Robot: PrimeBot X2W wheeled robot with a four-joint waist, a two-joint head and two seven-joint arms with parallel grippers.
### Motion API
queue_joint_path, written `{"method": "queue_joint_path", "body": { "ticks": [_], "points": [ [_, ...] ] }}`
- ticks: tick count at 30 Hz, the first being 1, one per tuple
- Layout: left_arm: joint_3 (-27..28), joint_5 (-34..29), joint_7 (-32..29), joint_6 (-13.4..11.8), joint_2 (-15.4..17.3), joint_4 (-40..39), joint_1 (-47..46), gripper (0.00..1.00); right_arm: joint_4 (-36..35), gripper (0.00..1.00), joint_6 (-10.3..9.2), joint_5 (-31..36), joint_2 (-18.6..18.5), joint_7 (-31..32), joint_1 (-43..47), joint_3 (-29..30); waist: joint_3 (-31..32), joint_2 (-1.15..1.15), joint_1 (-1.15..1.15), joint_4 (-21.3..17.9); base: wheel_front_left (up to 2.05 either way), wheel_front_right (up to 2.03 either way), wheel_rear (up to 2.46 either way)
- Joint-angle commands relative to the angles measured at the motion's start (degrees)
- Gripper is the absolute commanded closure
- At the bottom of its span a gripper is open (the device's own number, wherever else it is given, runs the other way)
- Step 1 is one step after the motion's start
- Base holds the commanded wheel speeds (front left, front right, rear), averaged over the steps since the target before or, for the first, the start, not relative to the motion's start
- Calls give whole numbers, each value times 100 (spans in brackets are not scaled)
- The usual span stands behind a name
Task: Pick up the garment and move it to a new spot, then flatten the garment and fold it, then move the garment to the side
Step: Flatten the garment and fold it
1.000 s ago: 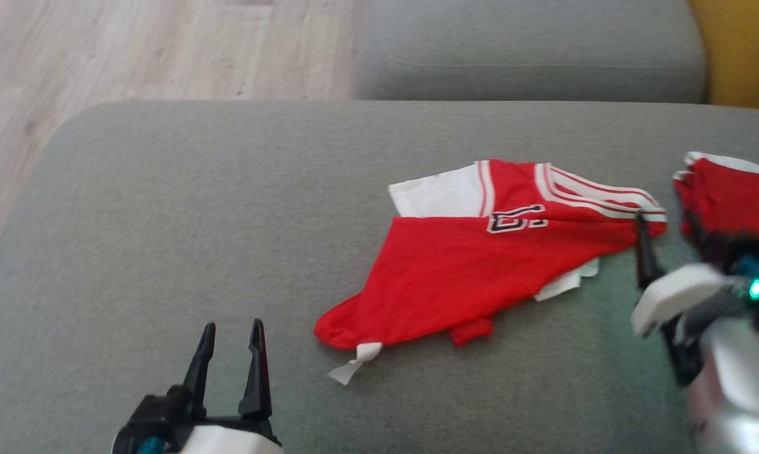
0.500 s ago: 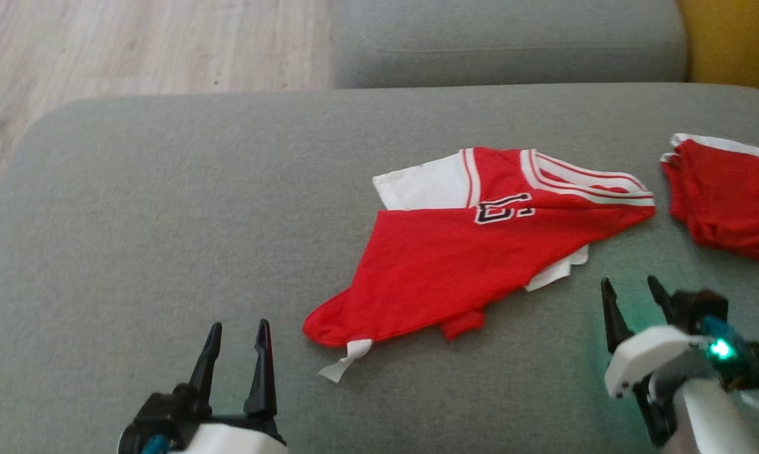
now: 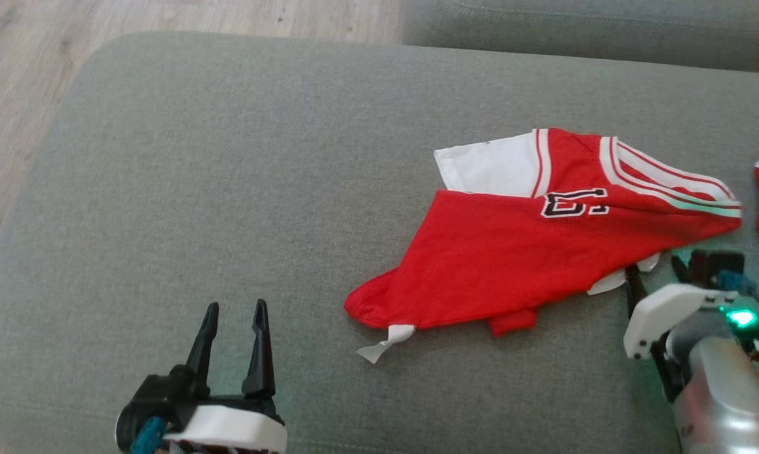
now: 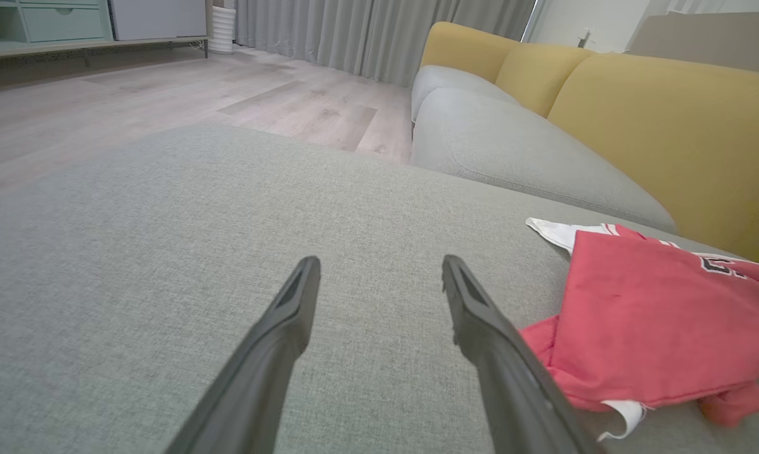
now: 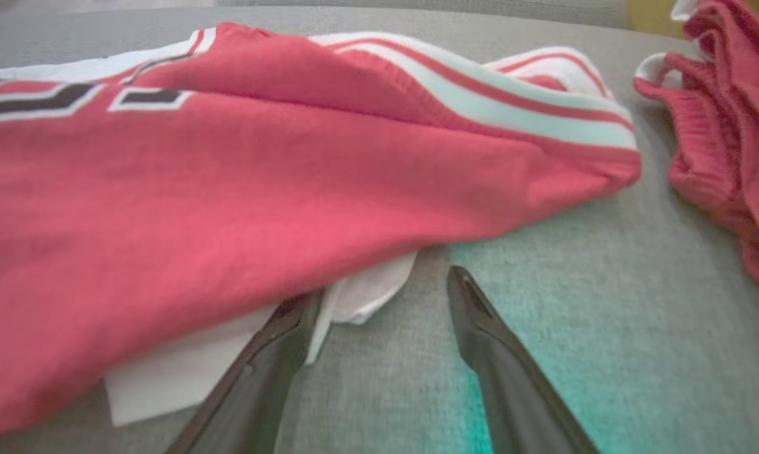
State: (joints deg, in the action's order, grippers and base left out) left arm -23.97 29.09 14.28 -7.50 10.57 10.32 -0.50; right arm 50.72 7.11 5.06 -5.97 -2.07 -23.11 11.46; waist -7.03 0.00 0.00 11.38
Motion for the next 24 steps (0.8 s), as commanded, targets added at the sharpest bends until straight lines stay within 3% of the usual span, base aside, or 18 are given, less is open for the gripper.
{"method": "queue_joint_path", "body": {
  "ticks": [1,2,3,4,6,15,24],
  "points": [
    [231,-69,67,20,6,-154,-276,0,-29,0,37,77,-35,-40,-209,-124,-37,0,0,40,0,0,0],
    [241,-73,67,21,1,-151,-277,0,66,0,37,124,-39,-38,-253,-120,-43,0,0,47,0,0,0],
    [251,-77,68,21,-4,-148,-276,0,146,25,37,177,-41,-45,-293,-123,-44,0,0,47,0,0,0],
    [262,-79,68,23,-8,-143,-274,0,211,56,37,216,-36,-65,-329,-118,-42,0,0,42,0,0,0],
    [290,-80,69,32,-14,-129,-269,0,327,100,37,255,-2,-101,-390,-127,-30,0,0,2,0,0,0],
    [350,-126,71,53,-74,-151,-185,0,169,100,37,218,115,-486,-219,-47,145,0,0,-372,0,0,0],
    [443,-157,72,79,-107,-172,-64,0,-1211,100,37,56,260,-343,927,-131,269,0,0,-794,0,0,0]
  ]
}}
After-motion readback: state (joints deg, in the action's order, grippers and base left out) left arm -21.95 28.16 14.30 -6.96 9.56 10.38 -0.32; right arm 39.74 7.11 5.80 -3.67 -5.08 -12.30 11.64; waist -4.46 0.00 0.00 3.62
